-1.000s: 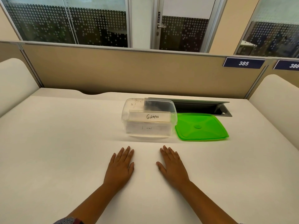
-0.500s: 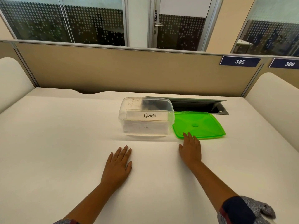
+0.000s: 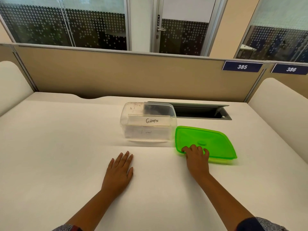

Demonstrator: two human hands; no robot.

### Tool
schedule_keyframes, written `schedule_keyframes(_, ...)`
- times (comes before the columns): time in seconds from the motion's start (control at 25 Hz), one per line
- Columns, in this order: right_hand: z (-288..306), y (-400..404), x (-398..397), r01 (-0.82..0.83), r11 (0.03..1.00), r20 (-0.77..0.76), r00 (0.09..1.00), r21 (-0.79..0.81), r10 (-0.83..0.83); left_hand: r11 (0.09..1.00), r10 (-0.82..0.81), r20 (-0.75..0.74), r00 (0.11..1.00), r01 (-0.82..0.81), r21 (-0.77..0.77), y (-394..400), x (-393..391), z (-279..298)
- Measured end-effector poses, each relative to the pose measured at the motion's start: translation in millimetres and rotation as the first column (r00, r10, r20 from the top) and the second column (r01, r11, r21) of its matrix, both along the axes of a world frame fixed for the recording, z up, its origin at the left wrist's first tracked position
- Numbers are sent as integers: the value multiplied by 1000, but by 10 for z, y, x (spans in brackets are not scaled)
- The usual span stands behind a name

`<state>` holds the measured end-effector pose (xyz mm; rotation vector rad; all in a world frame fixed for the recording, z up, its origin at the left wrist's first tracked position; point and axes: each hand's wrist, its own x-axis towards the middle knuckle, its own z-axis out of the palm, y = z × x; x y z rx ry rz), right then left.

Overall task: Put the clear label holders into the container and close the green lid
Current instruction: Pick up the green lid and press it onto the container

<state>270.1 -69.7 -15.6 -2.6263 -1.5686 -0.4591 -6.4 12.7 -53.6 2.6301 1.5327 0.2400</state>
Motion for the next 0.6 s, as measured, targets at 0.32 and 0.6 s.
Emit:
schedule_keyframes(0.32, 504, 45, -210, 4, 987, -86, 996, 163, 10, 998, 34, 96, 995, -29, -51, -27, 75, 79)
schedule_keyframes(0.6, 870, -33, -410, -76, 980, -174, 979, 183, 109, 974, 110, 563, 819, 22, -224, -222, 314, 478)
